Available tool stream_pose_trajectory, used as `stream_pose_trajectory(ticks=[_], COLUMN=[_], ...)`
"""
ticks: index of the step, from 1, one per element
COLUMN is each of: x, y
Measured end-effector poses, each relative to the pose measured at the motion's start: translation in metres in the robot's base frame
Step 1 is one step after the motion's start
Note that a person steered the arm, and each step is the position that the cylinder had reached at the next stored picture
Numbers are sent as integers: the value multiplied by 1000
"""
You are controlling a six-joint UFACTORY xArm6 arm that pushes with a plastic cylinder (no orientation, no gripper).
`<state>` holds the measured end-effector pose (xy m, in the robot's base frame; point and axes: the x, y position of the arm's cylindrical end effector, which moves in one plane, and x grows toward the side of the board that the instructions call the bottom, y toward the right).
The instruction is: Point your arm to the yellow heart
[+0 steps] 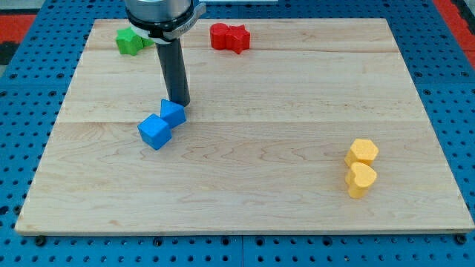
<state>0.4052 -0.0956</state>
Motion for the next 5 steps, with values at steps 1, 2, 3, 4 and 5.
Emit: stream_pose_trajectory(ticks=[1,2,3,4,5], x=[0,0,-45,-92,-115], y=[0,2,32,70,122])
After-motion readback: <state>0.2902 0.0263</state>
